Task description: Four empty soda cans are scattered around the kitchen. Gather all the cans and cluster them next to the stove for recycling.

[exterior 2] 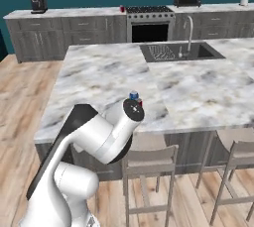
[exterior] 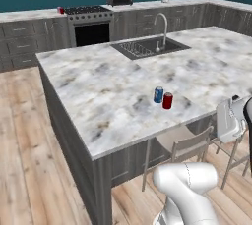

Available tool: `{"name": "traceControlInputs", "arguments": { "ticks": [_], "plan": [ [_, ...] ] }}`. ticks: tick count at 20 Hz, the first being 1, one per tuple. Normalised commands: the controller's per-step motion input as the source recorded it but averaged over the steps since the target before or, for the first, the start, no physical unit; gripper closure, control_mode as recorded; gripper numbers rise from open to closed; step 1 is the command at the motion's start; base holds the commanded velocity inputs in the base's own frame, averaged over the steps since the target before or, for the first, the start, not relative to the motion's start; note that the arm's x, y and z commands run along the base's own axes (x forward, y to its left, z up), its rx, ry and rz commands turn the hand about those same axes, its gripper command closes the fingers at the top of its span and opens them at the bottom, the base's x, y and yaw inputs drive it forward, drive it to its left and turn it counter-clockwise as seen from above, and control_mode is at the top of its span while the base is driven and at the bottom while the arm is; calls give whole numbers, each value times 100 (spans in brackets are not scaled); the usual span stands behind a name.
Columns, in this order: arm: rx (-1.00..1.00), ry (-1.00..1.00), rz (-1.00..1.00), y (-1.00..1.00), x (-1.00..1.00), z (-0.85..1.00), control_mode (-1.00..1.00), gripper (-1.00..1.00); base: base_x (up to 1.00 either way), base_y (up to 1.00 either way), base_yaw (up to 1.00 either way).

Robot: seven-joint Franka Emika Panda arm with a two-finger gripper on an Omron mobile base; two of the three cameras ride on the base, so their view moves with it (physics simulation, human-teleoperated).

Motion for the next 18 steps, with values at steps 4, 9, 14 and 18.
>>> {"name": "traceControlInputs", "arguments": {
  "ticks": [4, 9, 14, 18],
  "plan": [
    [0, 0, 0, 0, 0, 0, 100, -100, 38, -46, 2],
    [0, 0, 0, 0, 0, 0, 100, -100, 54, -76, 4],
    [0, 0, 0, 0, 0, 0, 100, -100, 81, -10, 1],
    [0, 0, 0, 0, 0, 0, 100, -100, 93, 28, -4]
  ]
}}
